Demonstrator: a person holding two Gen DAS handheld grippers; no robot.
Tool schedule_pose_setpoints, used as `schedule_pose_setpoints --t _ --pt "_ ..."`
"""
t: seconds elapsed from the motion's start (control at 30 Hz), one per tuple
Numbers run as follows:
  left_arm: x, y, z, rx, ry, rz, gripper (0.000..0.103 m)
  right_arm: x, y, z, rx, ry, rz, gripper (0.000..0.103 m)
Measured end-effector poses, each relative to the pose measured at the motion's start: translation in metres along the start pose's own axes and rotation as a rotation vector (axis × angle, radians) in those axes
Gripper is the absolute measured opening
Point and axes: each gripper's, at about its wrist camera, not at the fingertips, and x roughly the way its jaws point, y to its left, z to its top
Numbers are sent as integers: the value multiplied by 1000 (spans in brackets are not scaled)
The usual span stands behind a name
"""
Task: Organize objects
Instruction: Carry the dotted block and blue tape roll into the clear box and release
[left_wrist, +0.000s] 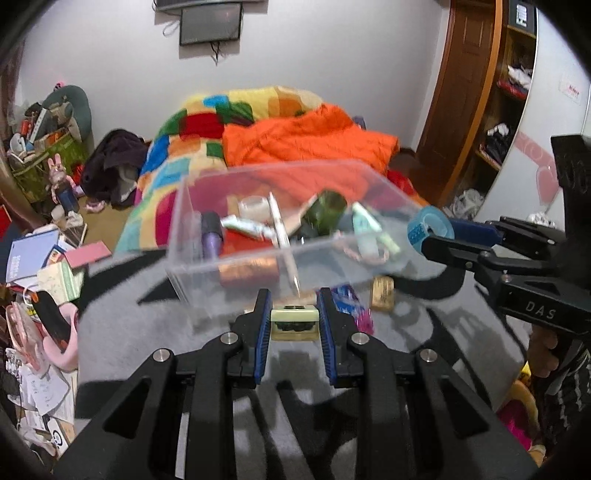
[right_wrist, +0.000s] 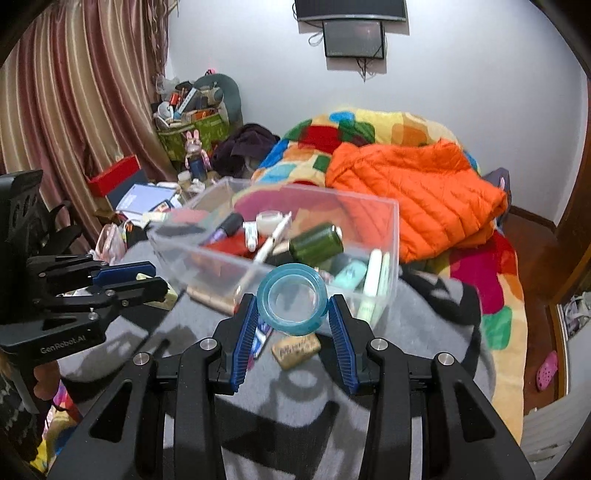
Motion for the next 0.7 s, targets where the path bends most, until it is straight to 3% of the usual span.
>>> schedule_pose_setpoints --t 0.17,0.3,0.7 --pt "-13 5 20 -18 -63 5 24 -2 2 18 3 -29 -10 36" --pt "-13 10 36 -33 -104 64 24 7 2 28 16 -24 -14 36" --pt "31 40 55 -130 -40 58 24 61 -16 36 95 92 -49 36"
